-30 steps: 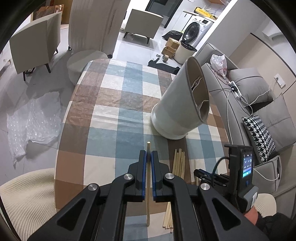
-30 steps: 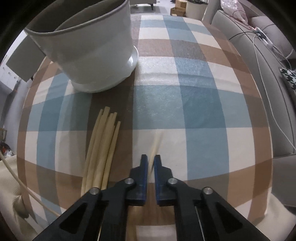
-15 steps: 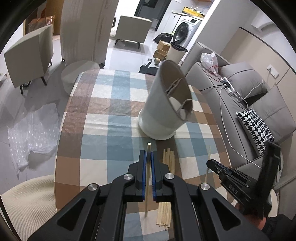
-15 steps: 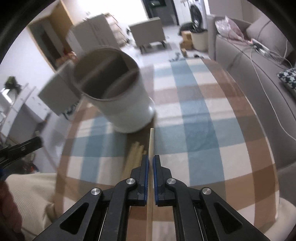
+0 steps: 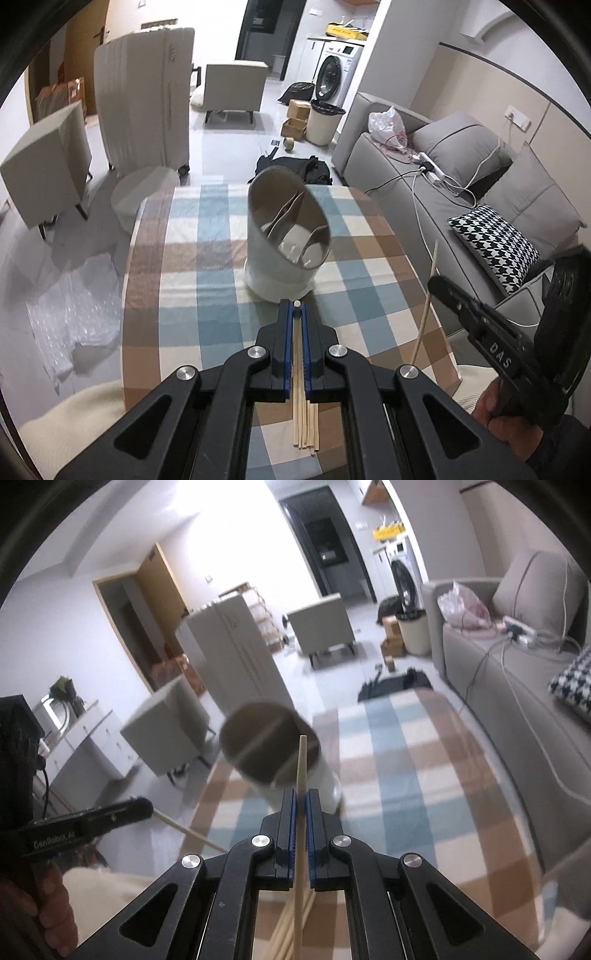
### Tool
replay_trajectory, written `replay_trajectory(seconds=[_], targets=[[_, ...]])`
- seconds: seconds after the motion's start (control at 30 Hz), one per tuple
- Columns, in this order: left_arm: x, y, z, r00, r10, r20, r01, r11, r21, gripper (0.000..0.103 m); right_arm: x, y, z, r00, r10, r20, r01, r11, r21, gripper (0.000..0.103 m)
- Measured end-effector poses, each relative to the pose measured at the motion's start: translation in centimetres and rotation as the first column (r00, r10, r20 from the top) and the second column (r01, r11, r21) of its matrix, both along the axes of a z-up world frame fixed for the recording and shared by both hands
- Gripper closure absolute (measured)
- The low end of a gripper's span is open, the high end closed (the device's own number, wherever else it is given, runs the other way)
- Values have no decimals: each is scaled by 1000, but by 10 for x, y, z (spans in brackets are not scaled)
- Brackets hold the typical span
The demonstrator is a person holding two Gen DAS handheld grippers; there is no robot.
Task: Organize utensils
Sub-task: 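Lift the held chopsticks and drop them into the white holder with both tools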
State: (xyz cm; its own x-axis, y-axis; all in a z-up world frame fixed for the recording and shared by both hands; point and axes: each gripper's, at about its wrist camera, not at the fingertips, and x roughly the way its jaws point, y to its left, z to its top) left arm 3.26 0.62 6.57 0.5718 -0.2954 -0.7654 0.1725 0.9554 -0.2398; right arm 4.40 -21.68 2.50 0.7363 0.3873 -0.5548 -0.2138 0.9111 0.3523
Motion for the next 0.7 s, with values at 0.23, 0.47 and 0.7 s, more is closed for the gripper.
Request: replay_trajectory(seconds=[0.23,0.47,0.7], targets=[[12,4,43,999,-16,41,16,1000,-12,103,26,0,49,988,7,154,-11,1000,26,99],[38,17,90,995,-12,97,17,999,-46,103,78,26,101,951,46,306,-60,998,35,99],[79,22,106,991,-23,128,23,1000,3,103,145,58,112,938,59,341,-79,996,46,99]])
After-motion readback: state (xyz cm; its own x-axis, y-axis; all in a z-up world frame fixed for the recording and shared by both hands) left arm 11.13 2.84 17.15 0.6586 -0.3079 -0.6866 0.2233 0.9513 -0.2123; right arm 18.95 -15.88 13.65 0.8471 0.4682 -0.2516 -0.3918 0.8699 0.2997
